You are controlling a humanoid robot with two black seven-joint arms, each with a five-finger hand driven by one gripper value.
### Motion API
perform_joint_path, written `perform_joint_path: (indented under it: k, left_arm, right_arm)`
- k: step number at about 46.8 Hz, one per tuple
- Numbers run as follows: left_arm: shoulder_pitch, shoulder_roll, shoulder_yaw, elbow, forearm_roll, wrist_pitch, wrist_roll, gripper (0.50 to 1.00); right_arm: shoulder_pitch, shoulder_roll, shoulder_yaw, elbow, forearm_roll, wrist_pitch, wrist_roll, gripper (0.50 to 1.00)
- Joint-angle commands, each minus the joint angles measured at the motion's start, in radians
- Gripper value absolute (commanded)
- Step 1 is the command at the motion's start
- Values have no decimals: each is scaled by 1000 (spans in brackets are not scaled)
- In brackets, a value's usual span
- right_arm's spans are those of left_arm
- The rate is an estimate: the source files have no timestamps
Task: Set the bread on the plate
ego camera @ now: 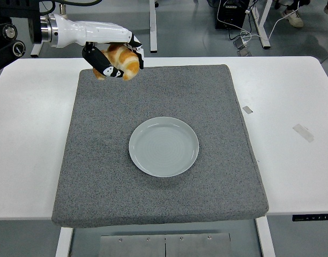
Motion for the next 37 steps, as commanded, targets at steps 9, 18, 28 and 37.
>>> perform_joint_path:
  k: [9, 18, 28, 37]
  left_arm:
    - [-27, -64, 2, -3, -3, -1, 0, 527]
    - [-23, -118, 8, -3, -3, 0, 0, 527]
    - [-17, -178, 46, -3, -2, 8, 0, 527]
    - [-6, -219, 89, -1, 3, 15, 0, 527]
  right_arm:
    - [-1, 0, 0, 0, 0, 0, 0, 1000]
    - [-1, 0, -2, -2, 1, 0, 0, 1000]
    - [0, 0, -3, -2, 0, 0, 0, 1000]
    - [1, 0, -3, -2, 0, 0, 0, 1000]
